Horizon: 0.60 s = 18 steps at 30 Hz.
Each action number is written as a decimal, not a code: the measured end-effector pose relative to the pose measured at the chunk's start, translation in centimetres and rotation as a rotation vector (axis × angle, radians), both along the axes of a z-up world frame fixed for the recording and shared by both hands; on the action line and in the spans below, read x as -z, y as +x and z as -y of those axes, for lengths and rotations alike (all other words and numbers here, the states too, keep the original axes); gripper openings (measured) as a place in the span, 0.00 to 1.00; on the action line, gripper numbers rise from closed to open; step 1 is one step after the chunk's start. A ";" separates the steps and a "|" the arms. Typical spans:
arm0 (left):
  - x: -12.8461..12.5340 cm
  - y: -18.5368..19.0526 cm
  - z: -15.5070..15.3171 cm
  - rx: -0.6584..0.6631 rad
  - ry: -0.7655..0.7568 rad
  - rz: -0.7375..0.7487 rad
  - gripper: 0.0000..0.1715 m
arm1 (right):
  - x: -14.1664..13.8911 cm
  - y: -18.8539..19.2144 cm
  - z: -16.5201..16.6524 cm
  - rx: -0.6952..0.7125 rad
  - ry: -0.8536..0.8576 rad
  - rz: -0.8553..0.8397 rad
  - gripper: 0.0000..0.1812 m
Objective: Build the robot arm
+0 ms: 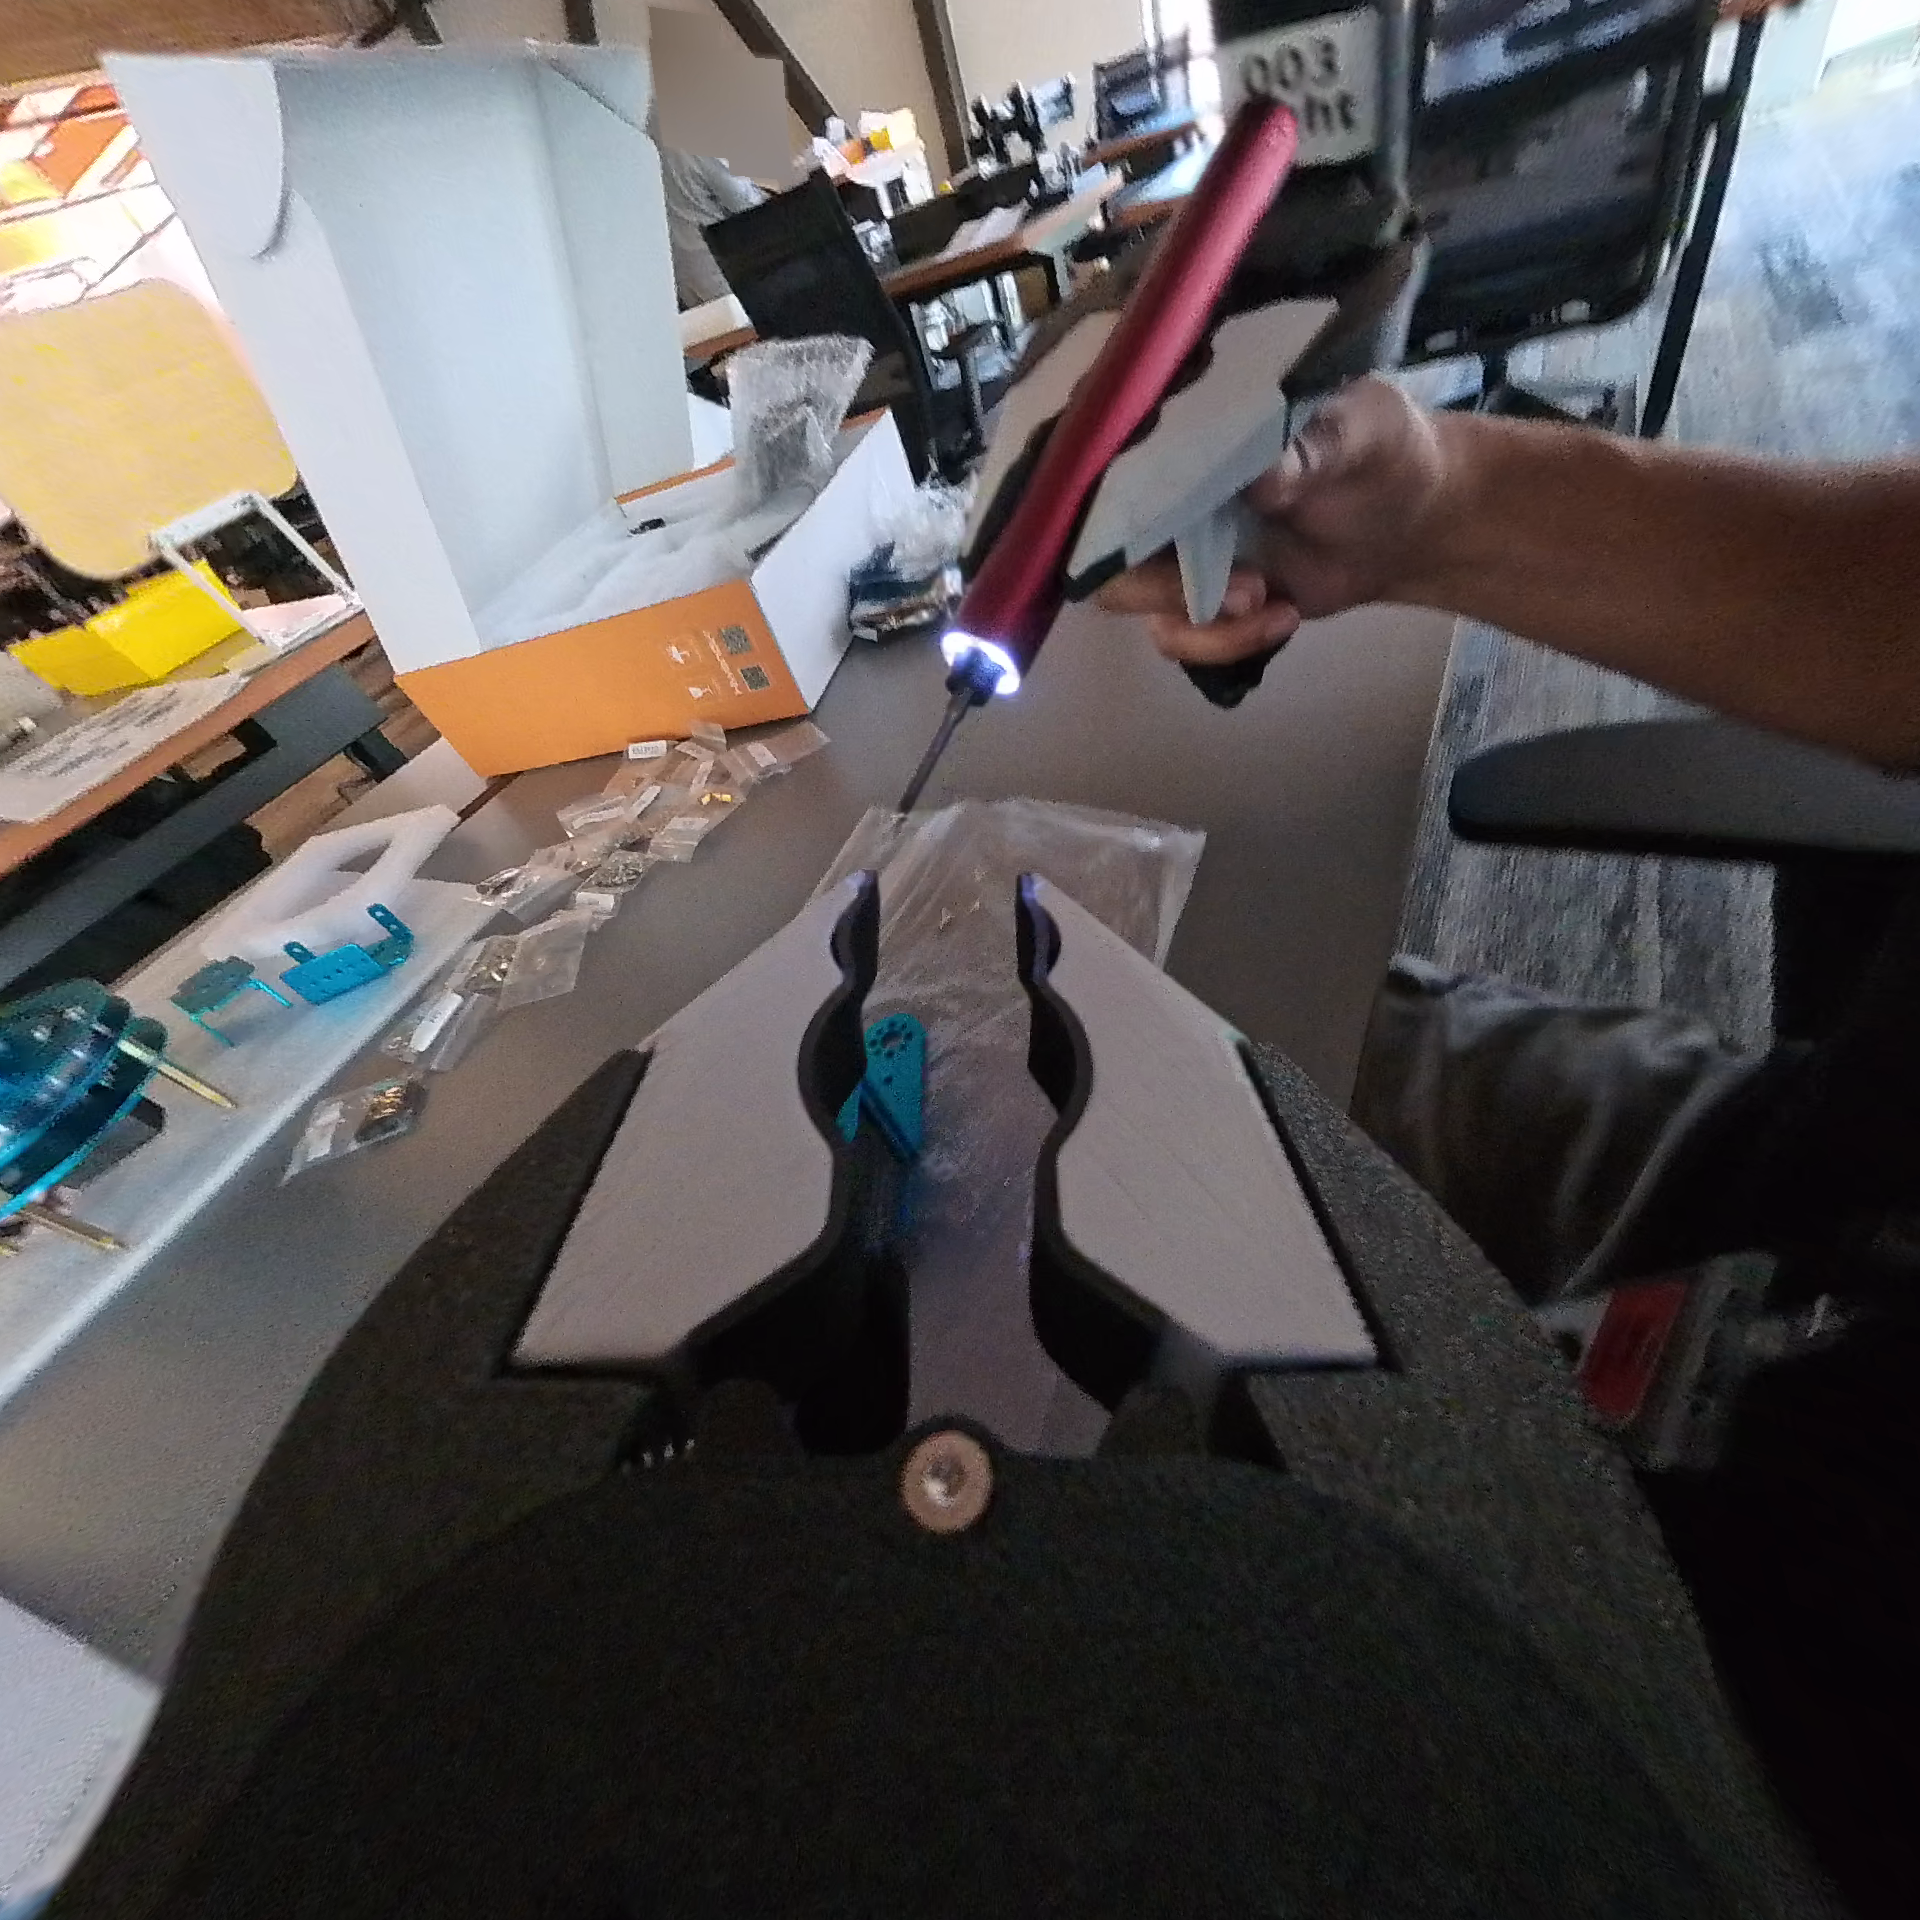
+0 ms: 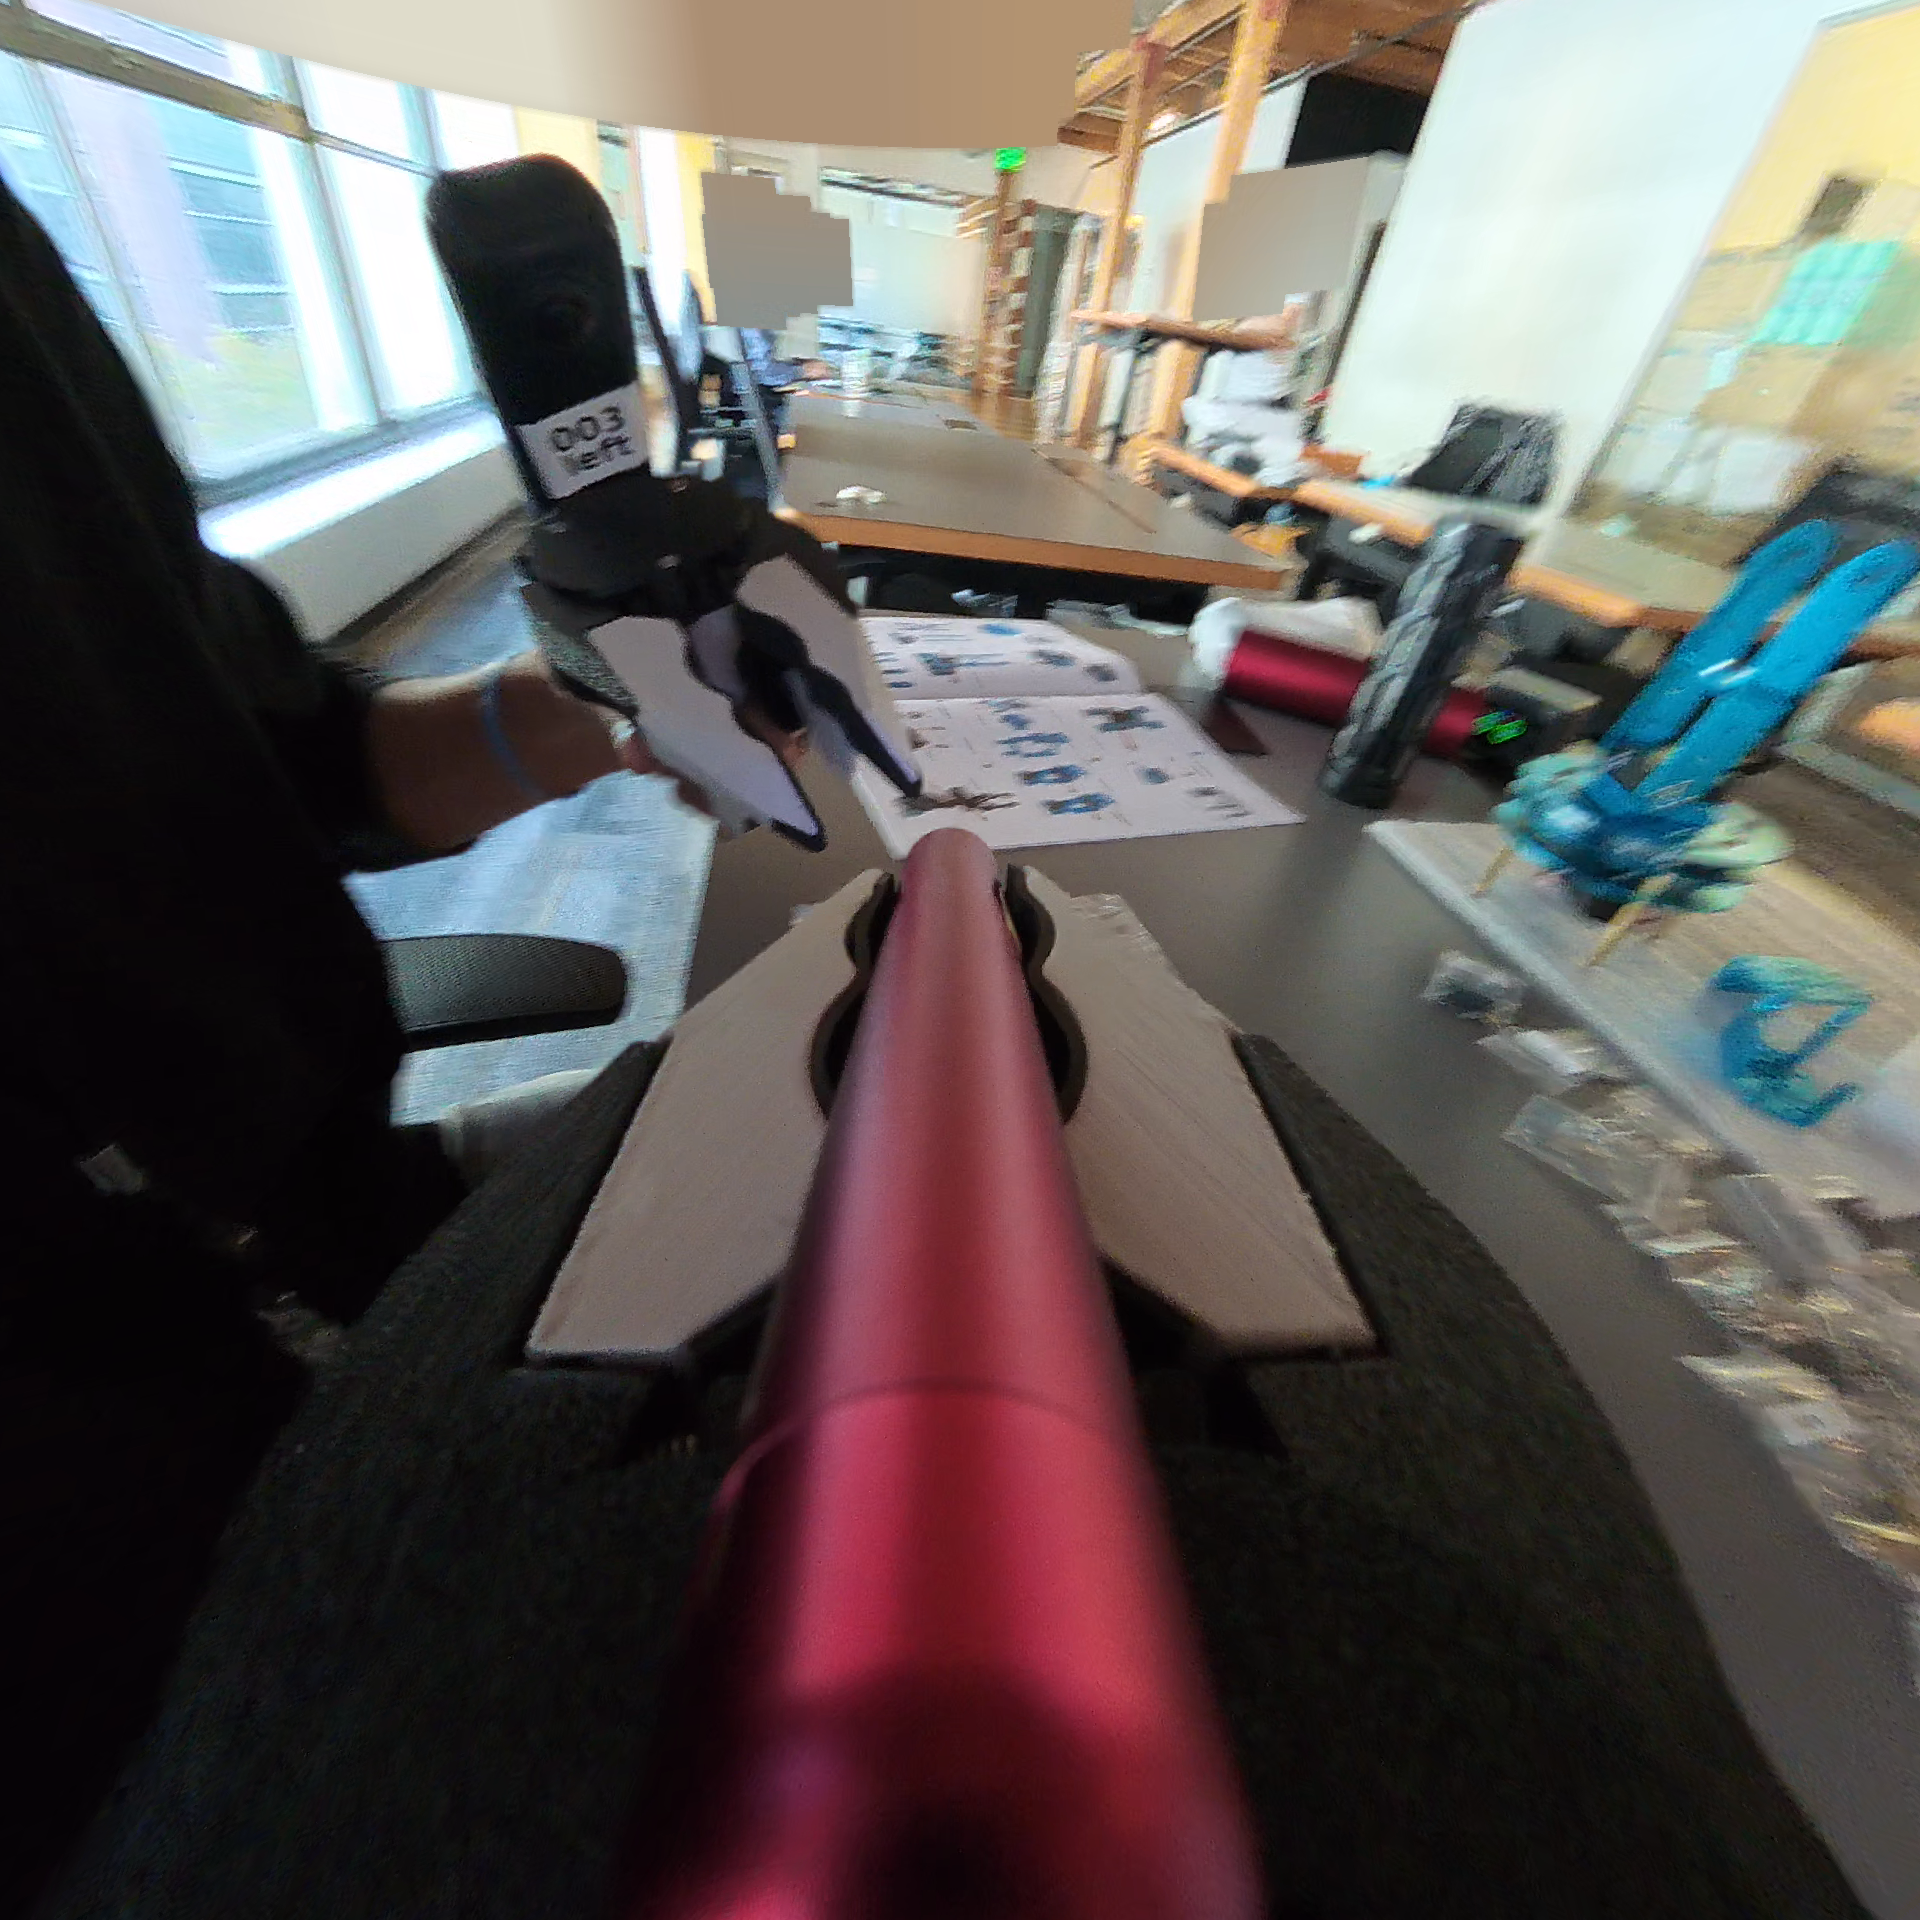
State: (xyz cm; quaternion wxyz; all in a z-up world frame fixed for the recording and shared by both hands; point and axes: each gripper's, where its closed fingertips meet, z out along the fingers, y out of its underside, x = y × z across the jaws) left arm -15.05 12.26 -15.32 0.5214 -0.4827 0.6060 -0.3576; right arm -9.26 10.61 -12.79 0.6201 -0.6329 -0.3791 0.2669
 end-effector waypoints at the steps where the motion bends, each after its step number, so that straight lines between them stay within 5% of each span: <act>1: -0.5 0.3 -0.1 -0.024 -0.060 0.027 0.15 | -0.3 0.3 -0.6 0.036 0.037 0.010 0.12; 5: -2.6 2.4 0.3 -0.022 -0.547 0.198 0.14 | -2.1 -0.1 -0.3 0.163 0.178 0.039 0.12; 11: -5.0 6.1 1.4 0.263 -1.302 0.453 0.24 | -3.4 -0.3 -0.2 0.260 0.316 -0.037 0.12; 18: -4.9 8.1 0.8 0.288 -1.464 0.507 0.15 | -1.9 0.0 0.0 0.260 0.292 -0.026 0.12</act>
